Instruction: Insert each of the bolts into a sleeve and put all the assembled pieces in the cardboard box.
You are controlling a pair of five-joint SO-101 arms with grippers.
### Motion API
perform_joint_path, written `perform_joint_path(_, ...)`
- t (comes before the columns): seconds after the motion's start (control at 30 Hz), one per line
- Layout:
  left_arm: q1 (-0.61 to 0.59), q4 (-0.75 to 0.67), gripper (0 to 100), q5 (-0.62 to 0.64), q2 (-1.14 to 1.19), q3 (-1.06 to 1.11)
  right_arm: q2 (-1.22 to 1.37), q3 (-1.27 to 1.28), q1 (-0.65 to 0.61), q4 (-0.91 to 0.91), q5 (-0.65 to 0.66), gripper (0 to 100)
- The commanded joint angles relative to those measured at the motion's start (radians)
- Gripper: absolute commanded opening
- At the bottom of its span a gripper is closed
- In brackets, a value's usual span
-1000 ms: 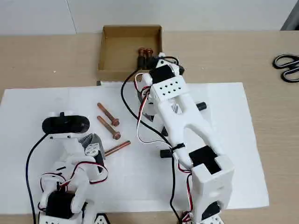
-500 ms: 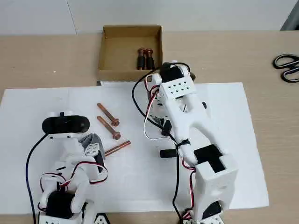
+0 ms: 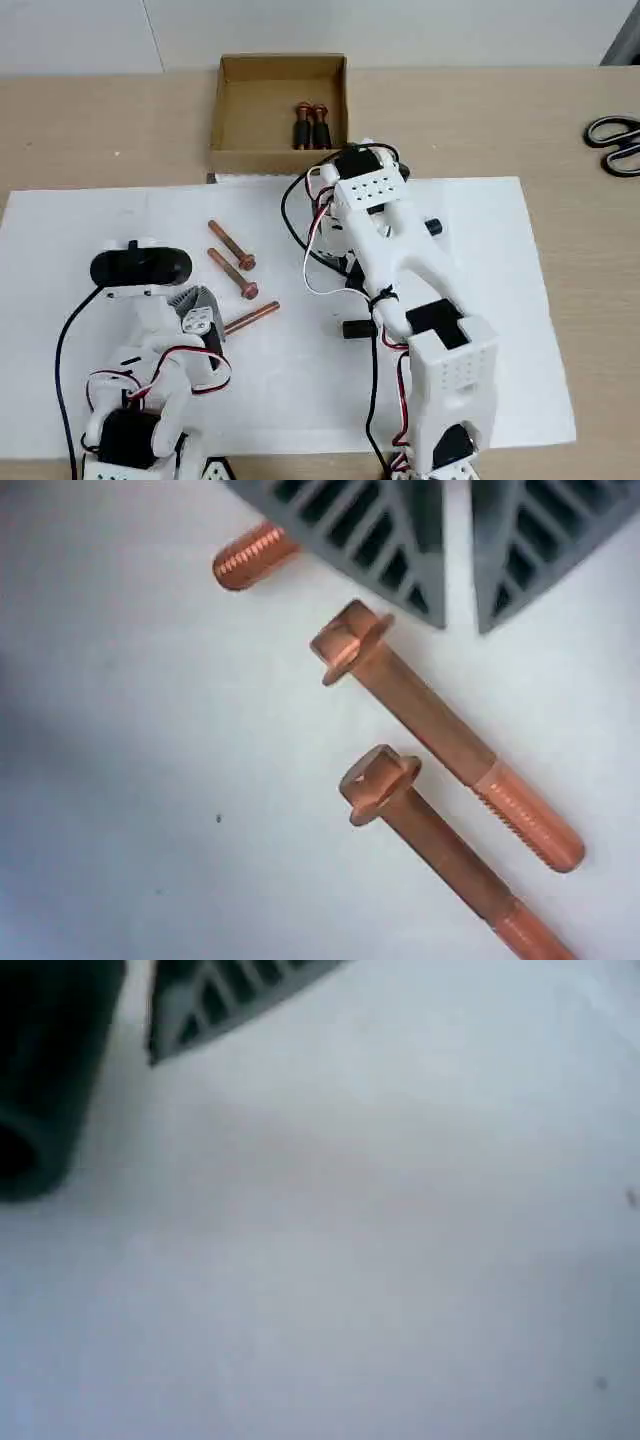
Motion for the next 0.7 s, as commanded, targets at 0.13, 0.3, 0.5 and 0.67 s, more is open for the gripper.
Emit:
perform_joint_path(0.13,-0.002,-0.023,0,-0.009,-0.008,-0.008,0.025,-0.009,0.004,-0.068,0.017,17.9)
perform_joint_path(0.3,-0.002,-0.025,0,-0.009,-0.008,-0.007,0.048,-0.009,0.004,-0.061,0.017,15.9)
perform_joint_path(0.5,-0.002,-0.025,0,-0.009,-0.008,-0.007,0.039,-0.009,0.002,-0.056,0.017,2.1)
perform_joint_path(0.67,-0.003,-0.025,0,-0.011,-0.008,-0.007,0.039,-0.009,0.002,-0.044,0.017,0.4)
